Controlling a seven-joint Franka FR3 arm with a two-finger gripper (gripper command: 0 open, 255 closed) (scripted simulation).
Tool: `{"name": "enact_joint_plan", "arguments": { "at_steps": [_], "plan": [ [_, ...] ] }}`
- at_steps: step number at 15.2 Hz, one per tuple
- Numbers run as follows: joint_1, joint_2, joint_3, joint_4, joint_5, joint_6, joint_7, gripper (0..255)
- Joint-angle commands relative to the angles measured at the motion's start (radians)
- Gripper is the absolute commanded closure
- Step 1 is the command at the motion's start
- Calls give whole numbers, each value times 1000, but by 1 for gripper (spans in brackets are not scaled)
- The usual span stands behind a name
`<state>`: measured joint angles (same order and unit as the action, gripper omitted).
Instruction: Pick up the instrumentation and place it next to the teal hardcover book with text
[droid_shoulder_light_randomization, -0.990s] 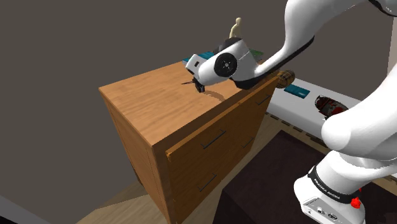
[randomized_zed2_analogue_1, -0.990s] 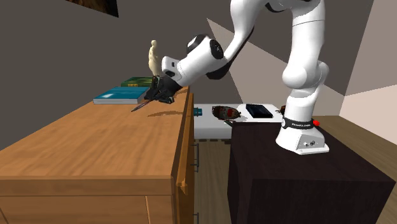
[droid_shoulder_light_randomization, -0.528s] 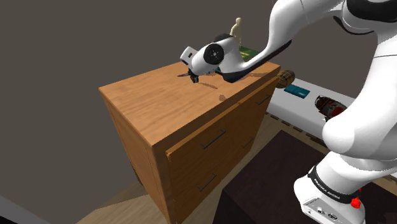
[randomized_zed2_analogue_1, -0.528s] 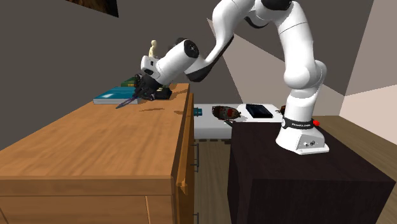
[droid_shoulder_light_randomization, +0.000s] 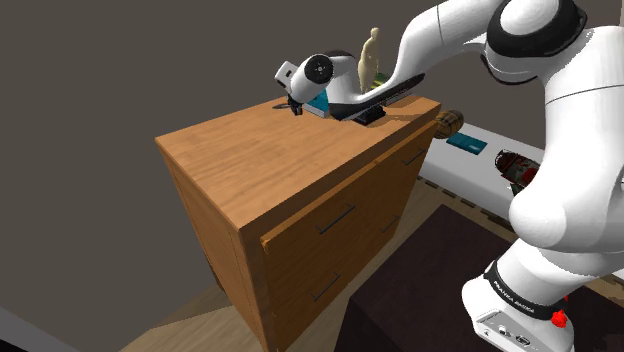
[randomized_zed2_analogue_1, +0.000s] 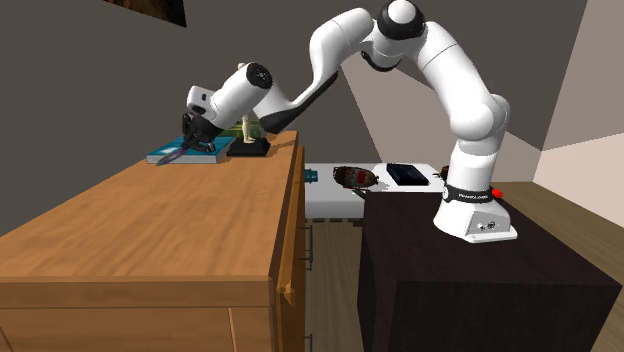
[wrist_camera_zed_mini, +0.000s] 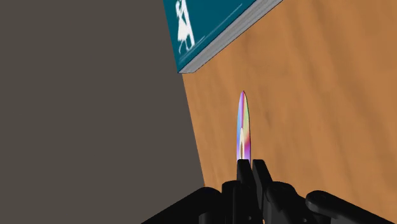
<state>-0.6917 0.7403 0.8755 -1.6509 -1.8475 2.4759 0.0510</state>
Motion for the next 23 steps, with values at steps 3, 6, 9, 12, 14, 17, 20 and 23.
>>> {"name": "enact_joint_plan", "arguments": {
  "at_steps": [3,6,9,12,14,17,20,23],
  "plan": [
    [65,136,-22,210,39,0,-146,255],
    [74,155,-37,212,7,6,-116,255],
    [84,176,-51,215,-25,12,-87,255],
    [93,197,-66,220,-56,16,-58,255],
    [100,211,-75,225,-77,19,-40,255],
    [110,234,-88,233,-108,23,-13,255],
    [120,260,-103,243,-141,27,16,255],
    [120,260,-103,243,-141,27,16,255]
  ]
}}
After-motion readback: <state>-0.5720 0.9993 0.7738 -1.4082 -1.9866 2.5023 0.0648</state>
